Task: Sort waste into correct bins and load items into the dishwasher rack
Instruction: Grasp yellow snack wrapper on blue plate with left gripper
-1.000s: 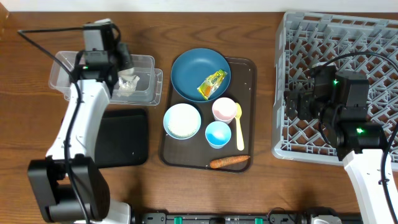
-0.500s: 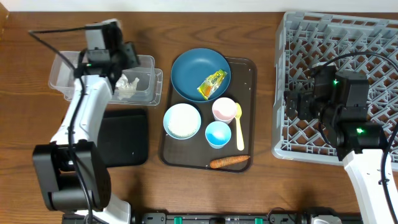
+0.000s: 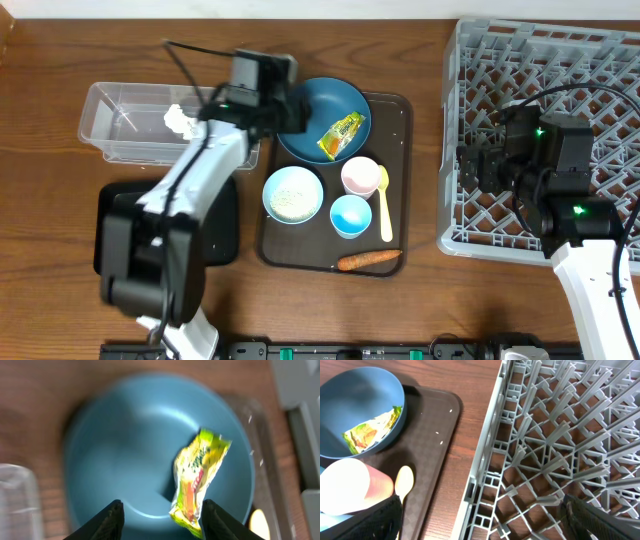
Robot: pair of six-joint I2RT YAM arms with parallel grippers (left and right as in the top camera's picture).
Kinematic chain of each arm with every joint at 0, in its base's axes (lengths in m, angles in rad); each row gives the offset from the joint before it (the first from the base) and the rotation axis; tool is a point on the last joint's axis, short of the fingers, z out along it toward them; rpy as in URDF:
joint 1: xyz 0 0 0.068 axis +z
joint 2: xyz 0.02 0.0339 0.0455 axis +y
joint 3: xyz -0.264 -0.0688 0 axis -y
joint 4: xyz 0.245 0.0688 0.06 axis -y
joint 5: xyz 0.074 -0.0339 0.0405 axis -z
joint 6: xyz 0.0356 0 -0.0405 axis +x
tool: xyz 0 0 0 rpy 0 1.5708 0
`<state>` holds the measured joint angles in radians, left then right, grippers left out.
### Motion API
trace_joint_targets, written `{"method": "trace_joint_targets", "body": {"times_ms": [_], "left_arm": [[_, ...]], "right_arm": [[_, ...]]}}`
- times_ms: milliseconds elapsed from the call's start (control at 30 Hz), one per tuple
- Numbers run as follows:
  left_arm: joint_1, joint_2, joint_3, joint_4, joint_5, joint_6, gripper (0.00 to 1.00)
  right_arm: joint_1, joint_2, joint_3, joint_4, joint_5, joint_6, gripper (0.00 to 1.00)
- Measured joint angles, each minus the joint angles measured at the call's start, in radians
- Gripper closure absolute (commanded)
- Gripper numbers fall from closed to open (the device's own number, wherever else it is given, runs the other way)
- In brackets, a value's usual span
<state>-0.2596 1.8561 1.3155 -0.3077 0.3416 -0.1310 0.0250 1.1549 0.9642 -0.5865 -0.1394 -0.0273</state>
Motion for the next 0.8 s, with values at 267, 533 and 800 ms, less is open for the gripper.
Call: {"method": "trace_joint_targets", "body": {"times_ms": [267, 533, 800], "left_arm": [[-0.067, 0.119, 0.000, 0.004, 0.001, 0.000, 0.48], [-0.079, 0.168, 0.000, 0.016, 0.001, 0.000, 0.49], [-0.083, 0.169, 0.000, 0.024, 0.002, -0.002, 0.75]], "right_arm": [[0.000, 0.000, 0.000, 0.000, 0.000, 0.000, 0.01], [0.000, 0.000, 0.000, 0.000, 0.000, 0.000, 0.01], [0.000, 0.000, 0.000, 0.000, 0.000, 0.000, 0.01]]}}
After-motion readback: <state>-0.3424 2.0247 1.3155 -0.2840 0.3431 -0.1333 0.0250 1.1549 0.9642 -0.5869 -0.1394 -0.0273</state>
